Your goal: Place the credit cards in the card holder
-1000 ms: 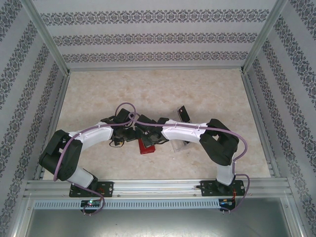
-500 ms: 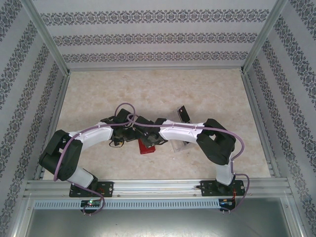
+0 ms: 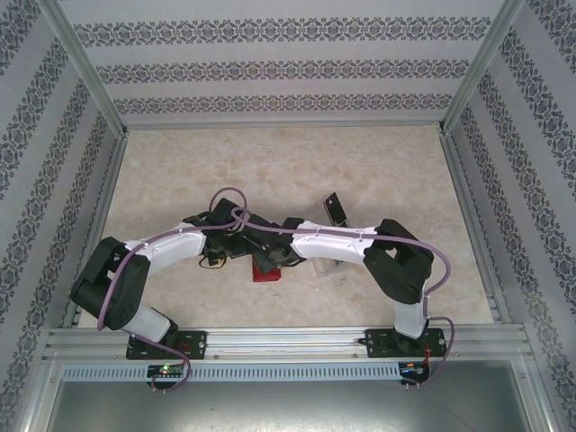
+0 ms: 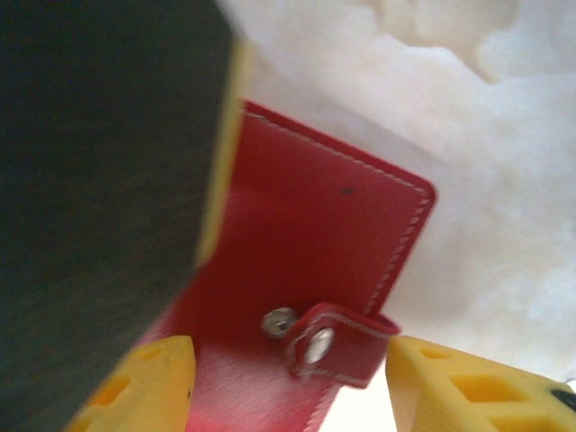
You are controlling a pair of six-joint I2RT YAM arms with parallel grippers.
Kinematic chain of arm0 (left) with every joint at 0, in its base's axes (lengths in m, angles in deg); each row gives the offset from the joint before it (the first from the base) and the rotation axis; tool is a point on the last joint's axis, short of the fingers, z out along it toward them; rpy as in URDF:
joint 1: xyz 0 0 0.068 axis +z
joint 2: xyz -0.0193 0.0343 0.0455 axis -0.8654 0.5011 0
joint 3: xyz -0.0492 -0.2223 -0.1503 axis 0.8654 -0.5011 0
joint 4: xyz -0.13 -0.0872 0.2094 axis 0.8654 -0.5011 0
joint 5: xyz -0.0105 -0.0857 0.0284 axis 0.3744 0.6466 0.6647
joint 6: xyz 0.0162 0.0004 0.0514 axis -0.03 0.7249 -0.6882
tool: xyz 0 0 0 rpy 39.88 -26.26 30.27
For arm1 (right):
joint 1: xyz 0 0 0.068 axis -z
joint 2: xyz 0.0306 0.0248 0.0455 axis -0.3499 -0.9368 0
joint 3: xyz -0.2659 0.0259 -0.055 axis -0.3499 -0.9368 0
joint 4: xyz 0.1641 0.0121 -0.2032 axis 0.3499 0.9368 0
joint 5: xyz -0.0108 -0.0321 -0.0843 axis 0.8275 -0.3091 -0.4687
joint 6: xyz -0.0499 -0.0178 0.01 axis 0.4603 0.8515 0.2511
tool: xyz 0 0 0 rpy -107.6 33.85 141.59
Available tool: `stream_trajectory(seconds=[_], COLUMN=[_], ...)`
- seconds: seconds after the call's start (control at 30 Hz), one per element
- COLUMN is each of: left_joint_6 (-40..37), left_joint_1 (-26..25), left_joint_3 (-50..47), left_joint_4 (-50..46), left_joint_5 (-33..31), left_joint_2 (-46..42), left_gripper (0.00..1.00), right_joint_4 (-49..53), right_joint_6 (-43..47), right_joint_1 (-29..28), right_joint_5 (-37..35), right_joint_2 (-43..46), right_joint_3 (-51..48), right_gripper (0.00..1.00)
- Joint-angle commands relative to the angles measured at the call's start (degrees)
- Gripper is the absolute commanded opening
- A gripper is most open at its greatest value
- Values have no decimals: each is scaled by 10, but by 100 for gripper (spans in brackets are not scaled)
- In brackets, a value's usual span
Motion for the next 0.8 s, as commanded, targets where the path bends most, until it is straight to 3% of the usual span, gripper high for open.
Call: stream_trajectory(seconds=[0.0,0.17,0.23,0.3,0.43,0.77], left_joint_6=[-3,-3,-3,-2,-3,-4], left_joint_1=[-9,-9,-9,-10,-9,-9], left_joint_3=[-12,-10,-11,-10,-9,-11], left_joint_4=[12,12,11,12,11,11], left_joint_5=[15,15,15,15,15,15], left_joint_2=[19,22,22,21,22,19], left_gripper=[100,100,100,99,99,100], right_joint_4=[-33,-40,-43,-52,-62,-77], right_joint_6=[-4,-17,-25,-33,-42,-45], right_joint_1=[3,27,33,39,40,42], right_joint_5=[23,36,38,45,46,44], right_joint_2=[57,85,91,90,73,23], right_joint_3=[-12,-38,-54,-71,-86,-77], right_gripper=[61,57,47,30,11,3])
